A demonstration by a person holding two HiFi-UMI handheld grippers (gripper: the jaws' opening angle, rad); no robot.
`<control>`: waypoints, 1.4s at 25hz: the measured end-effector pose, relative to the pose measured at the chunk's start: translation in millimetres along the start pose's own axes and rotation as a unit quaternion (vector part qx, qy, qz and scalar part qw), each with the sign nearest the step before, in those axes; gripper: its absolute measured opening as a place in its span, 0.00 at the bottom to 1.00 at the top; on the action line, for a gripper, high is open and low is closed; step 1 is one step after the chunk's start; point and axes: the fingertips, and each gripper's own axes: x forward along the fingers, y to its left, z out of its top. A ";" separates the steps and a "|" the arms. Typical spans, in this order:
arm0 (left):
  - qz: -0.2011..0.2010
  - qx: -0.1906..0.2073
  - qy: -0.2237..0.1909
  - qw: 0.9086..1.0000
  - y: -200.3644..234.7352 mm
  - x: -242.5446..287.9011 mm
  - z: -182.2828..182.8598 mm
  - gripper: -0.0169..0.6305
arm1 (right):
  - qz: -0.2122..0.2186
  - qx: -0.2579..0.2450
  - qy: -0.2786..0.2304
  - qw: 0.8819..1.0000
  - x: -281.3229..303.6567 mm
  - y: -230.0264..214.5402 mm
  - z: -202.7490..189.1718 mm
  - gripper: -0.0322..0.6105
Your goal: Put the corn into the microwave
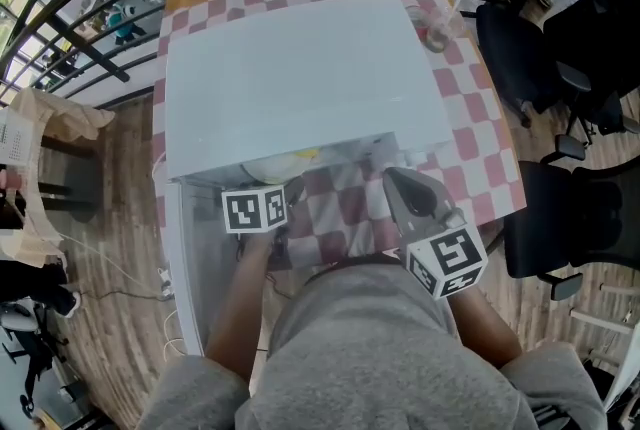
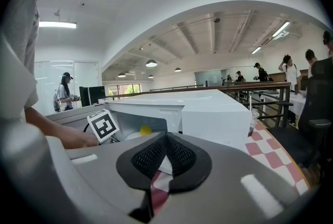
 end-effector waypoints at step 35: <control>-0.014 0.026 0.065 0.997 -2.9 9.0 -11.5 0.06 | -0.021 0.007 0.007 1.000 -8.2 -11.2 -8.3 0.05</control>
